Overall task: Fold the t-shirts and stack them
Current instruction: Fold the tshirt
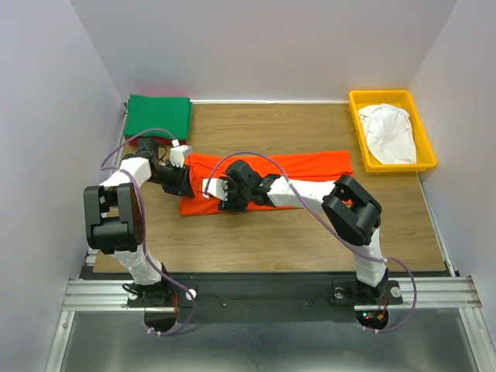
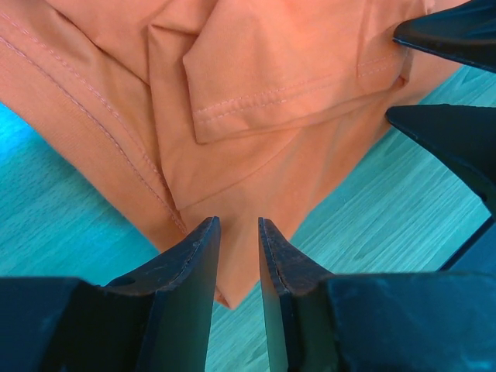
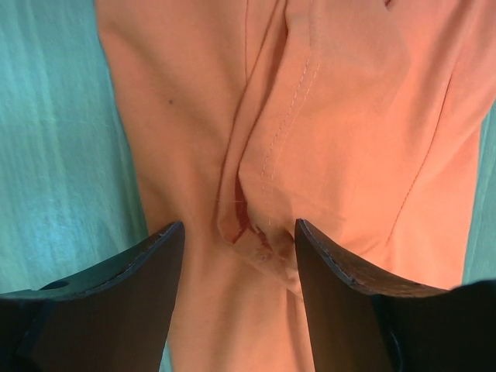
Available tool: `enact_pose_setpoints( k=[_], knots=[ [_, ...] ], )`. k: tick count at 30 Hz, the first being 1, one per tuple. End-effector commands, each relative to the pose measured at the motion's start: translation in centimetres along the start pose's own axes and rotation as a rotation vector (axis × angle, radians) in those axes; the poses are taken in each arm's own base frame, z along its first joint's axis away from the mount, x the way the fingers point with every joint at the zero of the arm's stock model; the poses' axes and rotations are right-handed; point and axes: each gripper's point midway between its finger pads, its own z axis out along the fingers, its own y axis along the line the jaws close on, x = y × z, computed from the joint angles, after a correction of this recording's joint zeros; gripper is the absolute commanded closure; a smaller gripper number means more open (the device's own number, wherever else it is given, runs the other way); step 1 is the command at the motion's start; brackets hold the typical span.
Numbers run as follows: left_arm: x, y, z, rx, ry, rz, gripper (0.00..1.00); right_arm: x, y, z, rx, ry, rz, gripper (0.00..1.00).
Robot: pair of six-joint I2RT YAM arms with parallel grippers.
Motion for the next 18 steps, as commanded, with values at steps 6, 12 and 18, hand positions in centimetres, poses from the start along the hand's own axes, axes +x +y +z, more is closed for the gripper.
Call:
enact_pose_setpoints(
  k=[6,12,18],
  knots=[
    [0.4,-1.3,-1.0,-0.009,0.031,0.068,0.68,-6.2,-2.3,-2.4,0.045,-0.166,0.041,0.38],
    [2.1,0.3,0.0,-0.066,0.112,0.040,0.80,-7.2,-3.1,-2.4,0.055,-0.181,0.049,0.40],
    [2.8,1.4,0.9,-0.098,0.150,-0.014,0.83,-5.7,-2.5,-0.7,0.037,-0.140,0.015,0.41]
  ],
)
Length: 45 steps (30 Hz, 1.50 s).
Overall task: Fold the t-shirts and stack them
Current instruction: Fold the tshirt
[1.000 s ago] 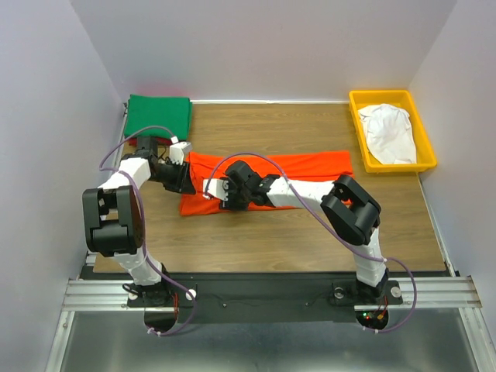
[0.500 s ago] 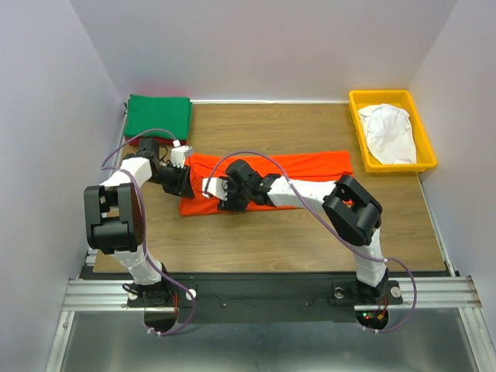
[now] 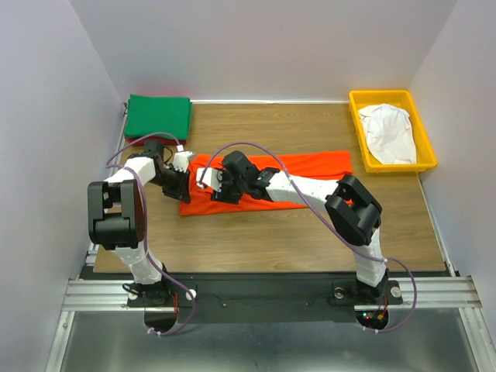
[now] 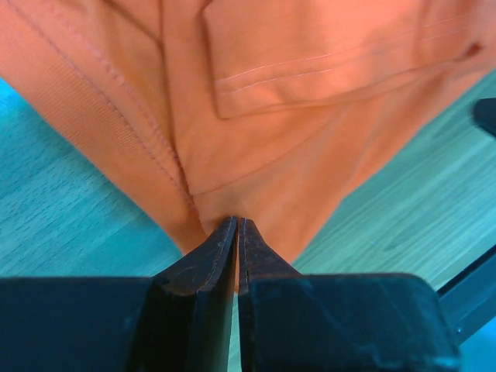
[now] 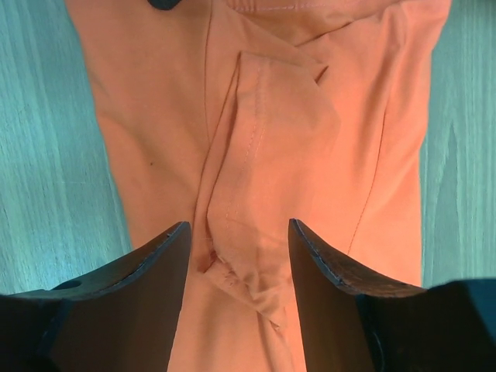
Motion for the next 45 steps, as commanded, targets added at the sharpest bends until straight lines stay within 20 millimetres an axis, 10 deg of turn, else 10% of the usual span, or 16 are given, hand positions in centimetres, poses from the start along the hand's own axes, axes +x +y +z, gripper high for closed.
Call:
enact_pose_setpoints(
  k=[1,21,32,45],
  knots=[
    [0.8,0.3,0.5,-0.010,0.042,-0.032,0.83,-1.2,-0.2,0.7,0.003,-0.031,-0.031,0.42],
    [1.6,0.6,1.5,0.002,0.075,-0.048,0.85,2.1,-0.3,2.2,0.027,0.067,-0.095,0.49],
    [1.6,0.8,1.5,-0.003,0.080,-0.045,0.86,2.0,-2.8,2.1,0.079,0.067,-0.089,0.98],
    [1.5,0.9,1.7,-0.002,0.082,-0.050,0.88,4.3,-8.6,1.6,0.193,0.099,0.006,1.00]
  ],
)
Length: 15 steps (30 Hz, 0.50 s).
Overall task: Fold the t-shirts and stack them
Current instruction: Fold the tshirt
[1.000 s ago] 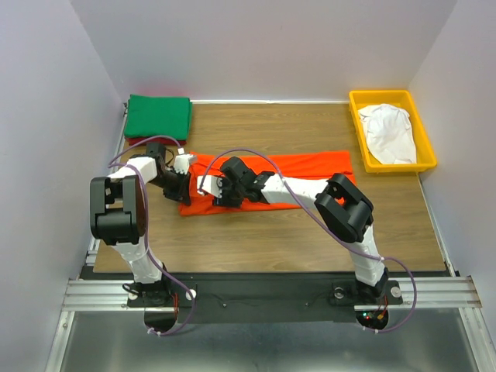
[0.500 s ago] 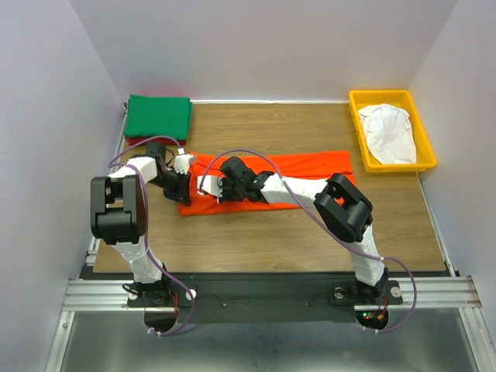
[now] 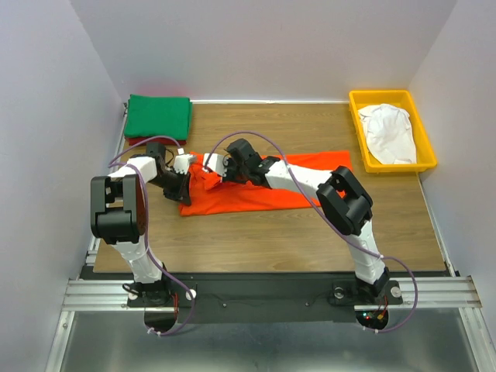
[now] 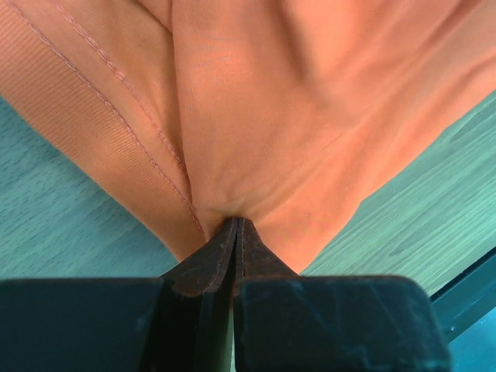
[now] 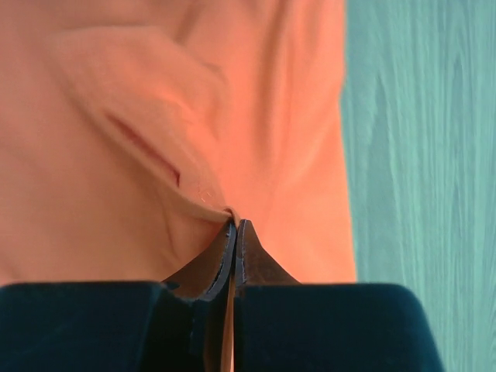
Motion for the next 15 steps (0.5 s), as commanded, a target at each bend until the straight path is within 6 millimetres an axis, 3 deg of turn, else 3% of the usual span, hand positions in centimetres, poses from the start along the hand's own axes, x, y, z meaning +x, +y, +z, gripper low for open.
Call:
enact_pose_setpoints(
  k=[1,8,12,15],
  knots=[
    [0.3,0.3,0.3,-0.010,0.026,0.000,0.88,0.7,-2.3,0.5,0.066,0.014,0.032,0.99],
    [0.2,0.5,0.2,-0.018,0.027,0.000,0.88,3.0,-3.5,1.5,0.135,0.091,0.093,0.99],
    [0.3,0.2,0.2,-0.008,0.026,0.005,0.89,3.0,-5.1,1.4,0.173,0.076,0.192,0.99],
    [-2.7,-1.3,-2.1,0.027,-0.105,0.082,0.80,2.6,-5.3,1.3,0.158,0.041,0.273,0.99]
  ],
)
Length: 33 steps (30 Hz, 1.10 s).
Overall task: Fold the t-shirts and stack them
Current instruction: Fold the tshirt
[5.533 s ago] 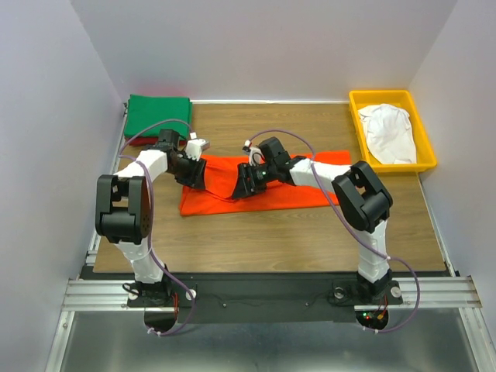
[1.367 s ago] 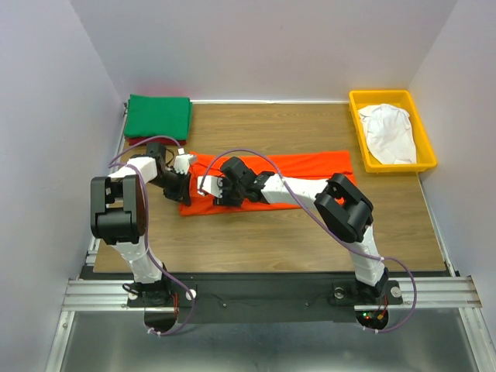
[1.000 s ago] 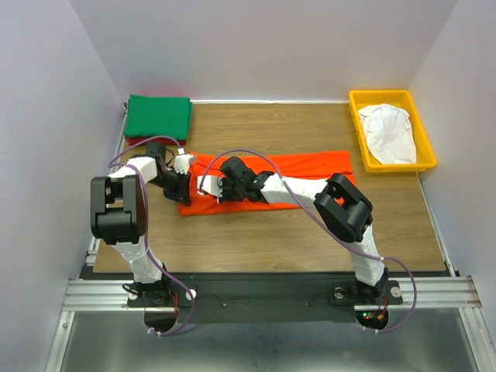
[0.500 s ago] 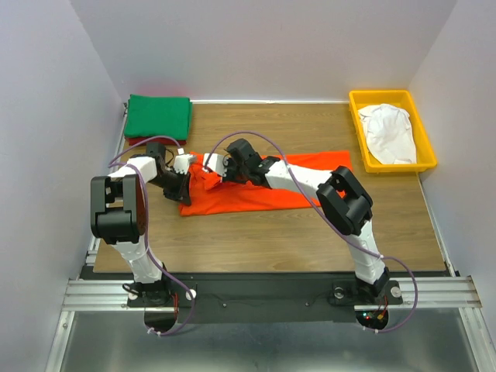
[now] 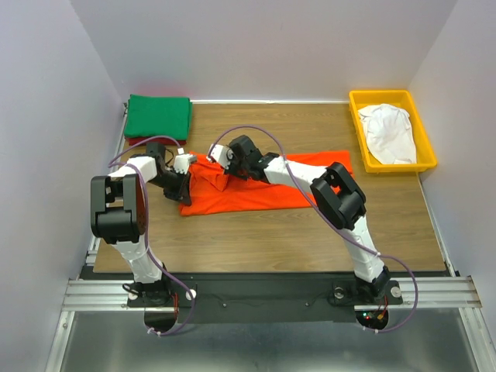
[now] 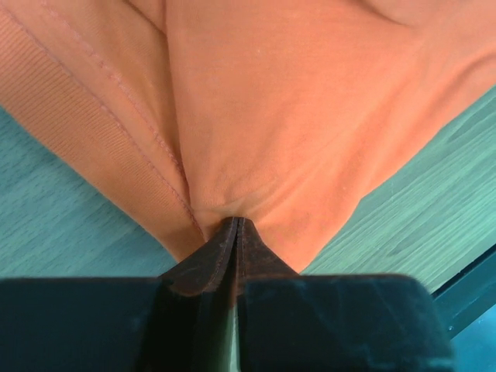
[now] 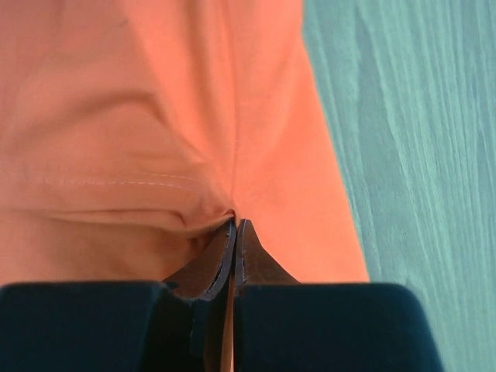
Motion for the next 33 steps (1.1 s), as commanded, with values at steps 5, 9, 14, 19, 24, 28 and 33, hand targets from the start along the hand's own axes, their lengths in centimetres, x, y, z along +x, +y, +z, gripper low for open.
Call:
enact_pose_setpoints(
  k=[5,9,14,19,24,28,33],
  knots=[
    [-7.4,-3.8,-5.7,0.073,-0.283,0.191,0.66,-2.2,-1.7,-0.4,0.007,-0.086,0.181,0.99],
    [-9.2,-4.6,-6.4,0.109,-0.346,0.192,0.65,-1.7,-1.9,-0.4,0.014,-0.076,0.229,0.99],
    [-9.6,-5.2,-5.1,0.154,-0.375,0.115,0.60,-1.2,-2.2,-0.4,0.034,-0.062,0.308,0.99],
    [-9.2,-5.3,-3.1,0.172,-0.383,0.046,0.59,-0.5,-2.6,-0.5,0.060,-0.043,0.392,1.00],
    [-9.7,-7.1,-0.8,0.181,-0.366,0.087,0.59,0.0,-2.4,-0.2,0.055,-0.033,0.439,0.99],
    [-9.4,-7.3,1.7,0.163,-0.317,0.067,0.62,0.6,-2.1,0.0,0.053,-0.014,0.463,0.99],
    [-10.3,-7.5,3.3,0.148,-0.307,0.060,0.62,1.5,-2.1,0.0,0.069,0.010,0.465,0.99]
  ],
)
